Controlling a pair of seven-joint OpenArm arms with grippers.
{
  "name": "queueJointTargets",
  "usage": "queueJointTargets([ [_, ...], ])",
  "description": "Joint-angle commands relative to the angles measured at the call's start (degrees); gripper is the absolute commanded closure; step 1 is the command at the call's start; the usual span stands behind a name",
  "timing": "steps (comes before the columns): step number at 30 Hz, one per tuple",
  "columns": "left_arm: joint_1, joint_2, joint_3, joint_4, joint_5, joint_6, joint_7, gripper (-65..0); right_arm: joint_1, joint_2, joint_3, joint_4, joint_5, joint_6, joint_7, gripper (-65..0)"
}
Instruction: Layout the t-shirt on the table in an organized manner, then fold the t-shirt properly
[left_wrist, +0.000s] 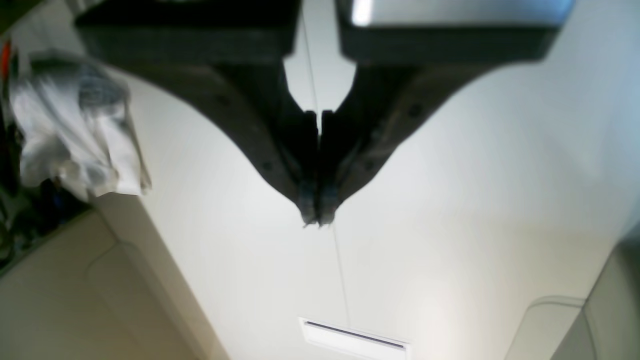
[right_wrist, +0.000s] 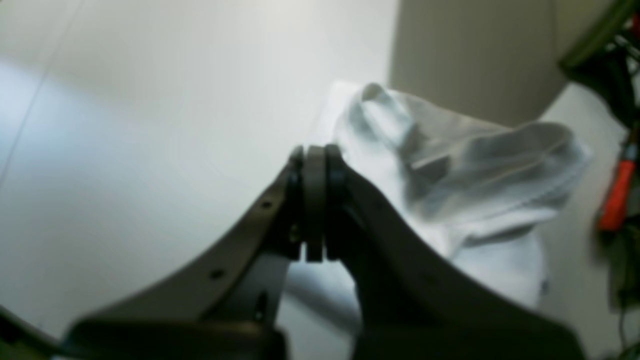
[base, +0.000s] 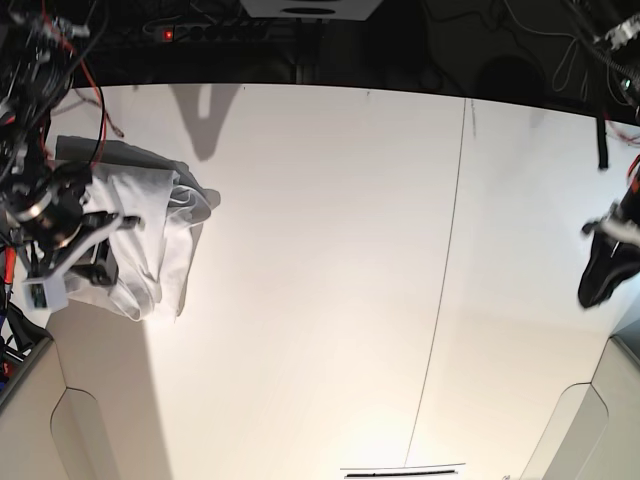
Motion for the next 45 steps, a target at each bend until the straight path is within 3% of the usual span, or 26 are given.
queueJointTargets([
  [1, 2.80, -0.92, -2.34, 2.10, -3.74, -1.92, 0.55, 0.0, -3.19, 0.66, 0.17, 3.21, 0.81, 0.46, 0.72, 0.0],
  [7, 20.50, -2.01, -13.29, 2.99, -16.15, -3.31, 9.16, 0.0, -23.19, 4.00, 0.31, 11.93, 0.57, 0.74, -0.17, 0.0],
  [11, 32.37, -5.07, -15.30, 1.36, -19.15, -3.31, 11.67, 0.0, -33.14, 7.50, 0.28, 10.56, -0.22, 1.03, -0.11, 0.0],
  [16, 43.98, -7.41, -10.16, -7.08, -18.43, -3.31, 10.51, 0.0, -40.19, 11.13, 0.20, 0.09, 2.54, 1.05, 3.41, 0.0],
  [20, 47.67, -10.51, 2.73, -18.67, -10.51, -3.31, 3.06, 0.0, -39.74, 13.77, -1.53, -16.28, 4.50, 1.03, 9.77, 0.0],
  [22, 47.10, -12.07, 10.56, -25.92, -3.80, -3.31, -4.96, 0.0, -38.14, 14.67, -3.54, -25.77, 4.46, 1.05, 14.03, 0.0],
  [27, 38.23, -13.27, 29.97, -45.31, 18.40, -3.31, -35.34, 0.0, -29.46, 14.73, -11.69, -53.20, 4.22, 1.07, 28.74, 0.0],
  [30, 28.85, -11.32, 39.32, -57.57, 28.92, -3.31, -45.35, 0.0, -21.53, 13.49, -18.16, -71.06, 2.89, 1.01, 37.75, 0.0],
  [33, 19.26, -7.78, 46.03, -69.46, 35.52, 1.99, -49.42, 0.0, -13.14, 10.54, -23.54, -87.14, 2.32, 1.03, 45.20, 0.0],
  [36, 10.62, -3.89, 51.45, -78.88, 41.13, 6.29, -51.95, 0.0, -5.77, 6.38, -26.67, -97.74, 2.27, 0.87, 47.63, 0.0],
  [41, 1.11, 2.21, 58.73, -86.25, 46.56, 11.91, -53.31, 0.0, 1.36, -0.44, -28.70, -101.09, 0.81, -2.27, 46.36, 0.0],
  [45, -1.97, 5.18, 60.15, -86.38, 49.40, 12.02, -53.31, 0.0, 4.52, -3.80, -28.79, -101.00, 1.27, -2.27, 41.42, 0.0],
])
